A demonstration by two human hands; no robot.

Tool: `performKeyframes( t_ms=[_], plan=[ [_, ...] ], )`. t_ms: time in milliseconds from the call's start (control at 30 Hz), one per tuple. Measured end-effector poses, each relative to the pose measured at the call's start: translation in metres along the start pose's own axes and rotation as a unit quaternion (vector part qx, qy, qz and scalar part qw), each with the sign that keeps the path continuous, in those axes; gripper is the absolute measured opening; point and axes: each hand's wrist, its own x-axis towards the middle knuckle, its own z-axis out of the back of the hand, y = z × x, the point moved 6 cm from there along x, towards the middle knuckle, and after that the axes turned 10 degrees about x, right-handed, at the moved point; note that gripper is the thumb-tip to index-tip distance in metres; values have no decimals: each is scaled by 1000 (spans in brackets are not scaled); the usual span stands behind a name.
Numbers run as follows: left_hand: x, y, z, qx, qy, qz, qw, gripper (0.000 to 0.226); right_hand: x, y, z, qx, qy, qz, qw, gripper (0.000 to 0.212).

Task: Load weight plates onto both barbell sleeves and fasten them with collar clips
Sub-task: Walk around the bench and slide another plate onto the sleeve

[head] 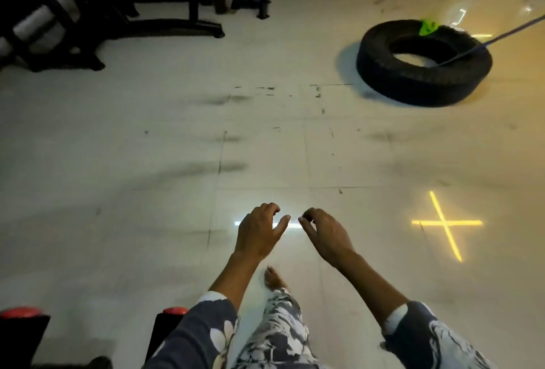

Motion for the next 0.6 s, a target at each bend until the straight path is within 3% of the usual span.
performKeyframes(
  t_ms=[267,600],
  plan=[
    [164,124,64,-19,-41,113,993,34,216,119,-5,-39,56,78,995,30],
    [314,319,146,-27,-99,259,960,39,450,279,-98,-66,162,199,964,32]
  ],
)
